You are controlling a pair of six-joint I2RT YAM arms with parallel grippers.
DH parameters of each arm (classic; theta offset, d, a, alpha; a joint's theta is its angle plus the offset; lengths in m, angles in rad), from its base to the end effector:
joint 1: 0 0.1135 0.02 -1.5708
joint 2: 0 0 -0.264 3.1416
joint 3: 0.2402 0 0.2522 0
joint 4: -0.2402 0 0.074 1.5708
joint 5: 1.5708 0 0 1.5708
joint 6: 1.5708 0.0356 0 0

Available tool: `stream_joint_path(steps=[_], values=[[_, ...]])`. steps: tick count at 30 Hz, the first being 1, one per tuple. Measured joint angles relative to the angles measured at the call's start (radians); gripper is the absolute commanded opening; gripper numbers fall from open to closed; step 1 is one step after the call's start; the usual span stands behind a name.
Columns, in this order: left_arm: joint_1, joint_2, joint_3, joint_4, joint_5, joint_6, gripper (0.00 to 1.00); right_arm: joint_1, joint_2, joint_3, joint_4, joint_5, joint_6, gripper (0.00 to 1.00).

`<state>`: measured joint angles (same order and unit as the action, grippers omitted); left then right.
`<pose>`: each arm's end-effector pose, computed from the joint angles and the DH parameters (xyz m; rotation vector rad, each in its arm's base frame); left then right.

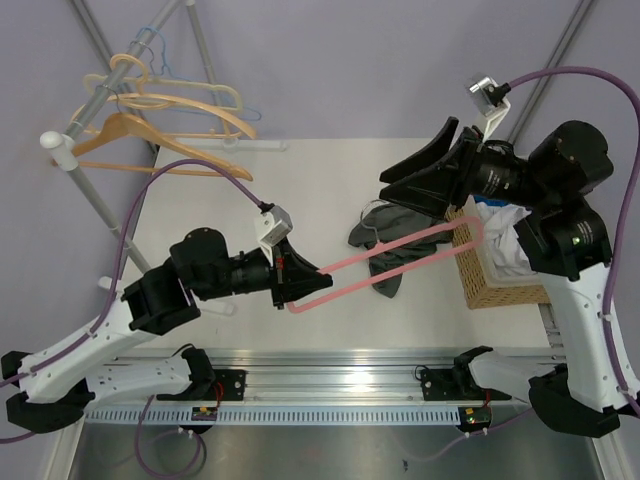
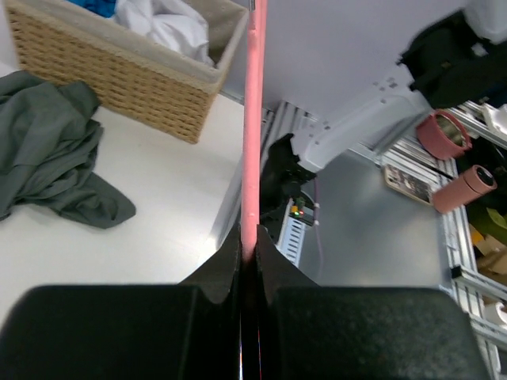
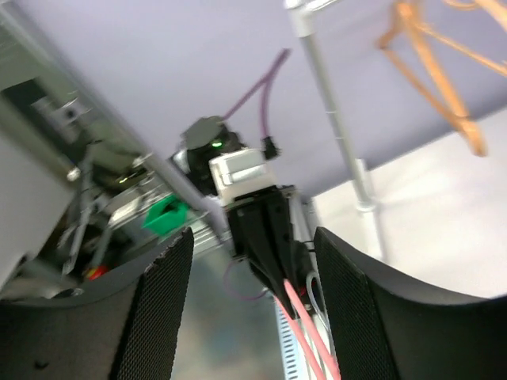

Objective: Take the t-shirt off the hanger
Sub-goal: Place the hanger at the clothesline.

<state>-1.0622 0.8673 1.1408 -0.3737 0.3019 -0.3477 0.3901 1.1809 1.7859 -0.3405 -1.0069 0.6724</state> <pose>0.0766 -0.1592 0.4280 0.8744 1.6237 -1.2825 0.1521 0.0951 0.5707 -0.7524 1.4355 1.4955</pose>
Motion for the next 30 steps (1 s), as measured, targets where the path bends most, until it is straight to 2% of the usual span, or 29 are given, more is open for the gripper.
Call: stream_joint_path(steps=[3, 6, 11, 17, 22, 30], values=[[0.000, 0.015, 0.000, -0.006, -0.075, 0.000, 0.00, 0.000, -0.018, -0.003, -0.168, 0.167, -0.100, 0.71], [0.000, 0.039, 0.001, -0.021, -0.158, 0.000, 0.00, 0.000, -0.005, -0.043, -0.250, 0.306, -0.146, 0.73], [0.000, 0.112, 0.017, -0.059, -0.340, 0.000, 0.00, 0.012, 0.017, -0.126, -0.332, 0.523, -0.161, 0.76], [0.000, 0.223, 0.058, -0.082, -0.489, -0.010, 0.00, 0.081, -0.001, -0.137, -0.354, 0.743, -0.168, 0.76], [0.000, 0.293, 0.082, -0.090, -0.544, -0.026, 0.00, 0.116, 0.000, -0.137, -0.355, 0.841, -0.177, 0.77], [-0.014, 0.305, 0.084, -0.092, -0.583, -0.032, 0.00, 0.142, 0.085, -0.131, -0.376, 0.913, -0.171, 0.75]])
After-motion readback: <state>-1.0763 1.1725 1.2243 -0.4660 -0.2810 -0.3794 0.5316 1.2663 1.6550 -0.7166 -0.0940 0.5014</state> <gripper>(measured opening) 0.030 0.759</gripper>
